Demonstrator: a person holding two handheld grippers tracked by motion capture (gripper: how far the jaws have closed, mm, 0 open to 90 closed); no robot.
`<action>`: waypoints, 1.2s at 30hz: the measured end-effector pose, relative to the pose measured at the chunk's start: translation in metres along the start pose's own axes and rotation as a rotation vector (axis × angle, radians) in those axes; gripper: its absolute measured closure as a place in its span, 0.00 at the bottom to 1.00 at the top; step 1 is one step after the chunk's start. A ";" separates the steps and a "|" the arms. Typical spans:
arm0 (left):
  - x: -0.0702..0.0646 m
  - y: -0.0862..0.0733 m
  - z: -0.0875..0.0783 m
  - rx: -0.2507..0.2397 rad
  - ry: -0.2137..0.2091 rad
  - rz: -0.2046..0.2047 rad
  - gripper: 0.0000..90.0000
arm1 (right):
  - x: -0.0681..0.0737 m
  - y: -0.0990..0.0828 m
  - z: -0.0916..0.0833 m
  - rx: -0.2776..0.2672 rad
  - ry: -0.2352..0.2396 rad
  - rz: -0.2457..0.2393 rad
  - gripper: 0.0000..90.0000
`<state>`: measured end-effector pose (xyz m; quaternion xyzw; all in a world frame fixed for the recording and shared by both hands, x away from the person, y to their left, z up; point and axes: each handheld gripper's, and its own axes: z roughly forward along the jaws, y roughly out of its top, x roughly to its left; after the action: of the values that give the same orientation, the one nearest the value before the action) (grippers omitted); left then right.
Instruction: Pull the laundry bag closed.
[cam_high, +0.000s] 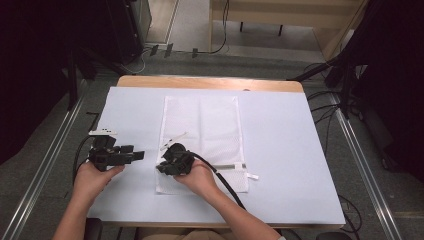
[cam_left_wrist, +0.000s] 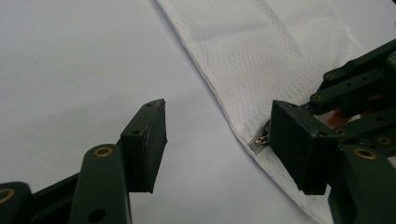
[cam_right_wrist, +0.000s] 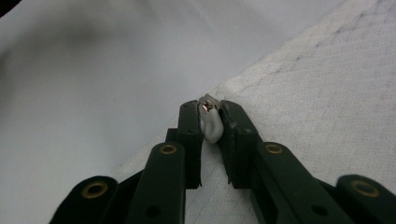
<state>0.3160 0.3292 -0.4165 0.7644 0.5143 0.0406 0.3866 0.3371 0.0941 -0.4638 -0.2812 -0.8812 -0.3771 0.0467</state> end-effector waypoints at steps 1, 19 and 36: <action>0.000 0.000 0.000 -0.002 0.001 0.003 0.44 | 0.000 0.000 0.001 0.002 -0.003 -0.004 0.93; -0.009 -0.003 0.005 0.029 -0.070 0.067 0.47 | 0.002 0.010 -0.019 -0.022 -0.004 -0.078 0.97; -0.023 -0.006 0.023 0.114 -0.160 0.117 0.47 | 0.003 0.019 -0.035 -0.063 -0.002 -0.086 0.97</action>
<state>0.3114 0.2987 -0.4281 0.8148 0.4376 -0.0273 0.3794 0.3405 0.0817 -0.4260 -0.2450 -0.8802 -0.4060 0.0206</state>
